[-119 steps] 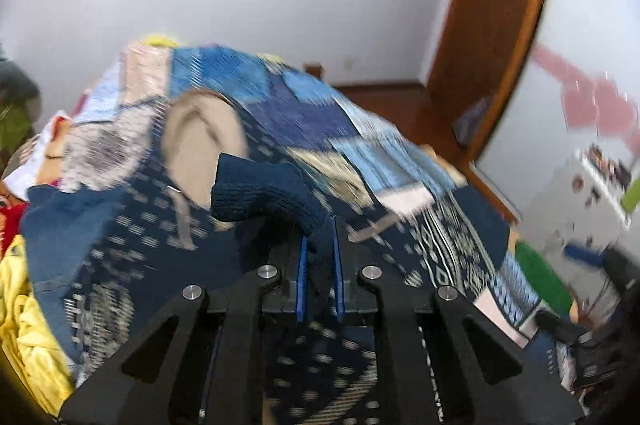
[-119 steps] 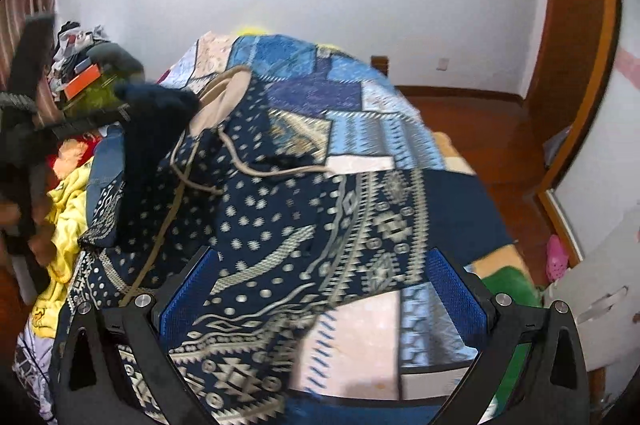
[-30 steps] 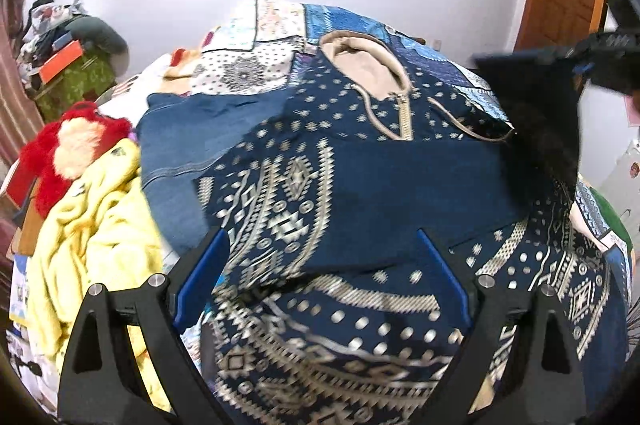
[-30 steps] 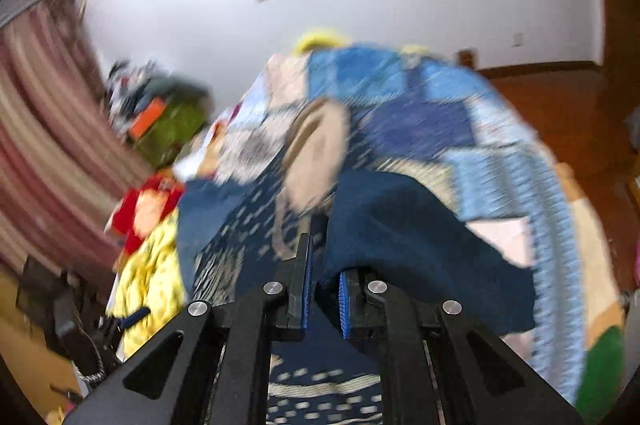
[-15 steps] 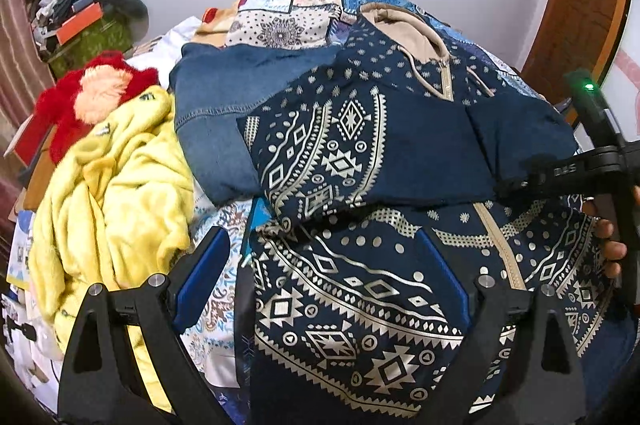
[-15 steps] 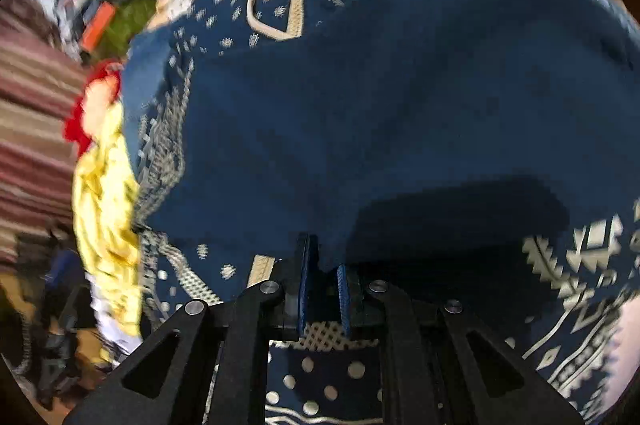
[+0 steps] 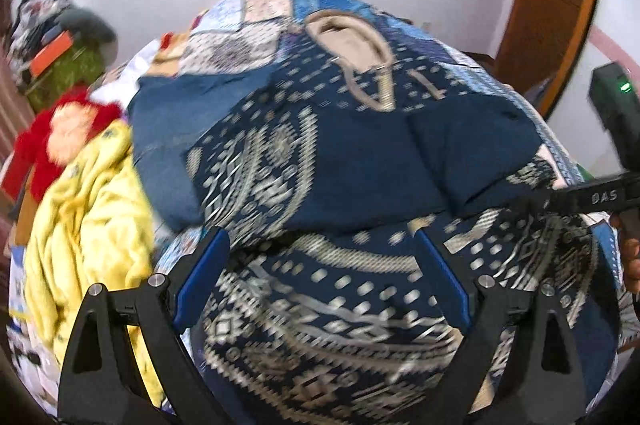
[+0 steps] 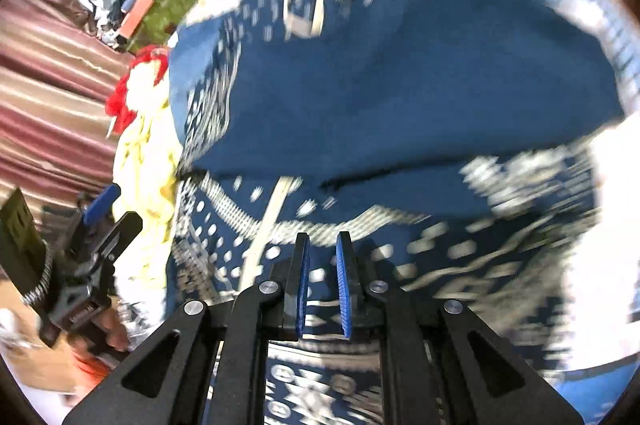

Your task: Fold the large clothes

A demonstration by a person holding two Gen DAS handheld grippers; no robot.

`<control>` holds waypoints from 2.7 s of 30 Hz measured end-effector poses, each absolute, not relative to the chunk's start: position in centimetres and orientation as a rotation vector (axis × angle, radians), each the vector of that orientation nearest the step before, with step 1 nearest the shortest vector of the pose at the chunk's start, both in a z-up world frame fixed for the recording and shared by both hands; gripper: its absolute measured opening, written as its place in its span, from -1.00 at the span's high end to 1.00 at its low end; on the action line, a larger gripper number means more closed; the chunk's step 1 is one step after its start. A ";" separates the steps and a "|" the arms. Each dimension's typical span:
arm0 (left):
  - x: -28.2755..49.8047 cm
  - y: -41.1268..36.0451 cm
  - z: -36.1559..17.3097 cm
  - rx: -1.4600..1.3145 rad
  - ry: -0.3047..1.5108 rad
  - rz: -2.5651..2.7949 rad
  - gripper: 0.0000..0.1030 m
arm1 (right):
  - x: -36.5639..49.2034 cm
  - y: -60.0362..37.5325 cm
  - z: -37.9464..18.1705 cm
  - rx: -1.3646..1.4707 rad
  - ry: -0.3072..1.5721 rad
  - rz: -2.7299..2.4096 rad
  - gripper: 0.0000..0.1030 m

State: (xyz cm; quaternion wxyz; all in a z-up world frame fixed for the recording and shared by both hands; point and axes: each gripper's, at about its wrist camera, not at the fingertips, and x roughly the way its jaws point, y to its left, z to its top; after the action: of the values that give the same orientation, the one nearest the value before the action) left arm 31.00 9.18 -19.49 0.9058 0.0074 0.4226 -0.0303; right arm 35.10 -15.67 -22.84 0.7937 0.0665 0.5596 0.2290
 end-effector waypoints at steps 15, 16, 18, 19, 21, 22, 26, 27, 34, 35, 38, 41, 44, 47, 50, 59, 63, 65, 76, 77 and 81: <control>41.1 -10.7 -20.2 0.229 0.925 -0.398 -0.82 | 35.3 -34.4 -17.8 0.092 0.932 0.141 0.82; 41.7 -11.8 -21.3 0.262 0.947 -0.401 -0.82 | 35.4 -35.0 -18.4 0.102 0.943 0.136 0.82; 42.8 -13.8 -23.8 0.321 1.004 -0.410 -0.76 | 35.7 -35.9 -19.6 0.110 0.963 0.127 0.82; 43.1 -14.4 -24.7 0.335 1.024 -0.419 -0.67 | 35.6 -35.9 -20.0 0.111 0.970 0.126 0.82; 43.8 -15.6 -26.2 0.371 1.047 -0.423 -0.59 | 35.8 -36.1 -21.1 0.117 0.985 0.127 0.82; 44.0 -16.0 -26.7 0.386 1.043 -0.419 -0.56 | 35.9 -36.1 -21.5 0.122 0.993 0.128 0.82; 44.9 -17.3 -27.1 0.399 1.006 -0.417 -0.48 | 36.3 -36.0 -22.8 0.146 1.019 0.136 0.82; 45.1 -17.6 -26.9 0.398 0.992 -0.420 -0.38 | 36.4 -35.8 -23.0 0.148 1.023 0.140 0.82; 46.1 -17.5 -23.9 0.386 0.891 -0.396 0.87 | 36.7 -33.5 -22.6 0.109 1.025 0.166 0.82; 46.1 -16.7 -23.0 0.364 0.869 -0.382 0.89 | 36.8 -33.0 -22.4 0.101 1.019 0.172 0.82; 46.0 -12.7 -19.7 0.252 0.817 -0.355 0.90 | 37.1 -31.5 -21.8 0.069 1.004 0.185 0.82; 45.5 -7.1 -16.7 0.175 0.764 -0.282 0.92 | 37.5 -29.7 -21.4 0.039 0.996 0.200 0.82; 44.6 -1.2 -14.9 0.115 0.738 -0.199 0.93 | 38.3 -27.5 -21.0 -0.006 0.979 0.215 0.82; 43.3 4.6 -14.9 0.053 0.744 -0.116 0.93 | 39.3 -25.1 -21.0 -0.062 0.968 0.225 0.82; 42.0 9.6 -16.8 -0.005 0.791 -0.048 0.93 | 40.6 -22.7 -21.8 -0.108 0.983 0.245 0.82; 38.6 16.7 -28.2 -0.174 1.026 0.014 0.75 | 43.8 -19.0 -27.7 -0.270 1.091 0.177 0.82; 37.5 17.1 -30.9 -0.174 1.040 0.036 0.25 | 43.4 -19.9 -27.8 -0.260 1.074 0.164 0.63; 37.1 17.0 -31.1 -0.171 1.032 0.036 0.21 | 43.4 -20.5 -27.8 -0.327 1.042 0.051 -0.26; 35.5 16.7 -29.0 -0.172 1.024 0.068 -0.37 | 42.2 -23.7 -25.5 -0.166 1.047 0.115 -0.93; 35.3 15.7 -28.3 -0.128 1.022 0.045 -0.37 | 41.9 -23.4 -25.0 -0.161 1.035 0.128 -0.93; 35.1 11.5 -26.2 0.021 1.000 -0.029 -0.76 | 40.3 -22.0 -23.1 -0.141 0.992 0.183 -0.93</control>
State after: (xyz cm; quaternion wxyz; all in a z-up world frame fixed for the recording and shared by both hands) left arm 35.14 11.51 -26.24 0.8774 0.0100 0.4795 -0.0138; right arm 40.28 -21.95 -23.11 0.8732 -0.0673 0.4747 0.0875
